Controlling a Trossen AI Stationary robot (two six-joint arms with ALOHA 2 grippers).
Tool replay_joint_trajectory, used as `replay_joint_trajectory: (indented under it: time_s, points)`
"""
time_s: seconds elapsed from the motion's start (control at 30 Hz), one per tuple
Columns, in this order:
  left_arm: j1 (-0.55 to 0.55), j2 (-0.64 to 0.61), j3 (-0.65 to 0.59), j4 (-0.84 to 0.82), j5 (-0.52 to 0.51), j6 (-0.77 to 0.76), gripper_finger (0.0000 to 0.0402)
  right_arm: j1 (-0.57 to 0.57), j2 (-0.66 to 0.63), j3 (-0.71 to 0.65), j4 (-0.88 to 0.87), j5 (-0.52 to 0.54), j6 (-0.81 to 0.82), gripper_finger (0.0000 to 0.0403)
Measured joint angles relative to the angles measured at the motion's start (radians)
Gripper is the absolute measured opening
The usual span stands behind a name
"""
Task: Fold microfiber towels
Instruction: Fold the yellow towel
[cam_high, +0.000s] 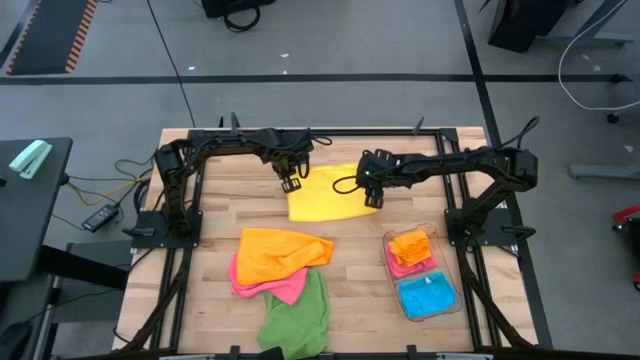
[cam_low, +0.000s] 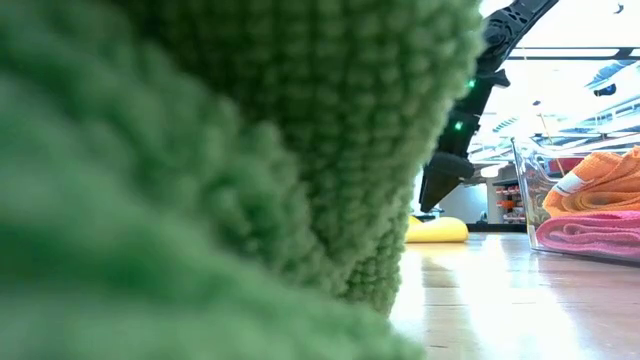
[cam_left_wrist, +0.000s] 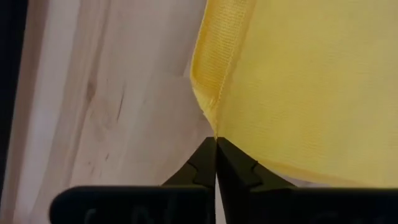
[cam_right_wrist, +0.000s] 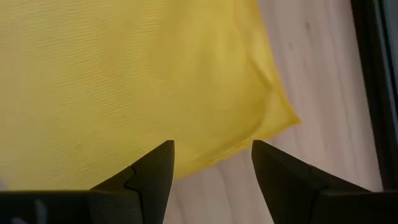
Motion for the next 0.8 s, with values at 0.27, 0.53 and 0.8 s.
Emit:
replay_joint_trajectory:
  time_s: [0.27,0.53,0.8]
  points:
    - [-0.019,-0.004,0.0,0.006,-0.024,0.008,0.0119,0.018,0.0,-0.007,0.095,-0.137,-0.023,0.0224]
    - [-0.076,-0.006,0.0,0.004,-0.177,0.029,0.0191,0.09,0.0,-0.065,0.193,-0.297,0.082,0.0218]
    - [-0.165,-0.006,0.0,-0.017,0.035,0.188,0.0174,0.195,0.0,-0.083,0.301,-0.245,0.111,0.0208]
